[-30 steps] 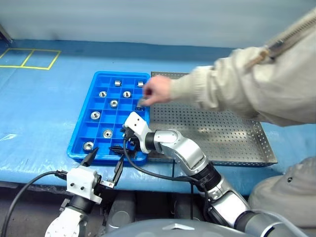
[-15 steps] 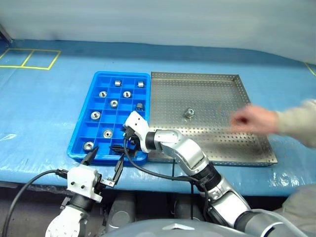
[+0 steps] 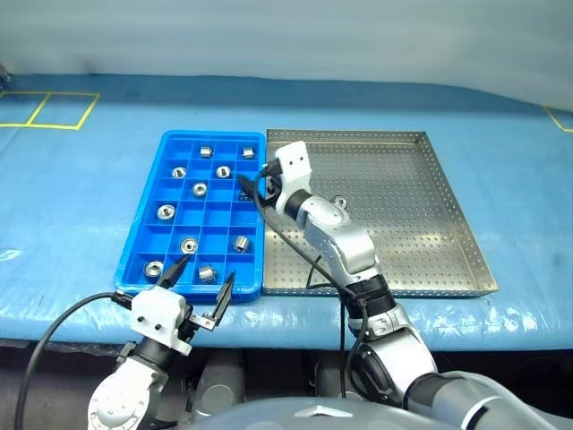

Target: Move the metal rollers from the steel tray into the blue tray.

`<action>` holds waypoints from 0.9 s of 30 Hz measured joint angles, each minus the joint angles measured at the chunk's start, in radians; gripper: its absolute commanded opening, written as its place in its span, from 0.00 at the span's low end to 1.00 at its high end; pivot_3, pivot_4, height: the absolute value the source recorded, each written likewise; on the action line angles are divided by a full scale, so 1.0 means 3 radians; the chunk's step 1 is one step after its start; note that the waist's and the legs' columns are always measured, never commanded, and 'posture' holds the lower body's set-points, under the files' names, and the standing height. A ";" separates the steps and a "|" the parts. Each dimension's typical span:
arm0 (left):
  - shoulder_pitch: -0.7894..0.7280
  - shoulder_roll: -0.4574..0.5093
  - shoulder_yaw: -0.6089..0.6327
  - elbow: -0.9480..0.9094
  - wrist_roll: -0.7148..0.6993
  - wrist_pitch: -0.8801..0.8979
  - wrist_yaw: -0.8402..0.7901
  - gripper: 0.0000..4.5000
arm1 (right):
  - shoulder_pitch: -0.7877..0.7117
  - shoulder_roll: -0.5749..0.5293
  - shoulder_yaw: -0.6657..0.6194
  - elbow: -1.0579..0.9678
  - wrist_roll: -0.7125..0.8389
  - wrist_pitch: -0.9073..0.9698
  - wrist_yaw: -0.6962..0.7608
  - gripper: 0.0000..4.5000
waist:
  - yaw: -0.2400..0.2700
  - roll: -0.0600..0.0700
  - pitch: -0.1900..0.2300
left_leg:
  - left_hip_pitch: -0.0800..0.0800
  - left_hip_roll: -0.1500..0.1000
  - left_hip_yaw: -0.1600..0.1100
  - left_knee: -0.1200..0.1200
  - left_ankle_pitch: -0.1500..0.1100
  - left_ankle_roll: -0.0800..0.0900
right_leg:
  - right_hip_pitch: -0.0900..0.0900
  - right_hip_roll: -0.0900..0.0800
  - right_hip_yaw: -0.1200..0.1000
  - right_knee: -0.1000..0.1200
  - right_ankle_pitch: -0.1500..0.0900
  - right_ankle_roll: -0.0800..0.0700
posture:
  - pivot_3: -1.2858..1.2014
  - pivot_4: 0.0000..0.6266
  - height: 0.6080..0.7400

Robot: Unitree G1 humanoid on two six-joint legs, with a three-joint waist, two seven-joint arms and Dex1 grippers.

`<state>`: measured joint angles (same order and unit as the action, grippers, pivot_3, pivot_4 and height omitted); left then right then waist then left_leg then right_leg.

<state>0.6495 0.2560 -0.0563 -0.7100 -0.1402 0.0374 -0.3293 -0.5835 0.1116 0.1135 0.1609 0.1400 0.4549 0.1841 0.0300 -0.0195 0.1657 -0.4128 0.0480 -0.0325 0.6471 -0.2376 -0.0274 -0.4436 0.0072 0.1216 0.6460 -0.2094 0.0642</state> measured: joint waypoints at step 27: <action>-0.0345 0.0078 -0.0103 0.0113 -0.0113 0.0212 -0.0111 1.00 | 0.0352 0.0154 -0.0462 0.0318 -0.0197 0.0047 -0.1408 0.91 | -0.0232 0.0010 -0.0006 | 0.0005 0.0000 -0.0001 0.0005 0.0001 0.0001 | 0.0004 0.0000 0.0003 0.0010 0.0003 0.0002 | 0.56 0.24 1.00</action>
<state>0.5459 0.2794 -0.0872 -0.6762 -0.1742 0.1009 -0.3625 -0.4779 0.1579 -0.0251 0.2563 0.0810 0.4690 -0.2384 -0.0395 -0.0164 0.1640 -0.4113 0.0480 -0.0328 0.6484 -0.2374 -0.0271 -0.4425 0.0073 0.1224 0.6490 -0.2085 0.0649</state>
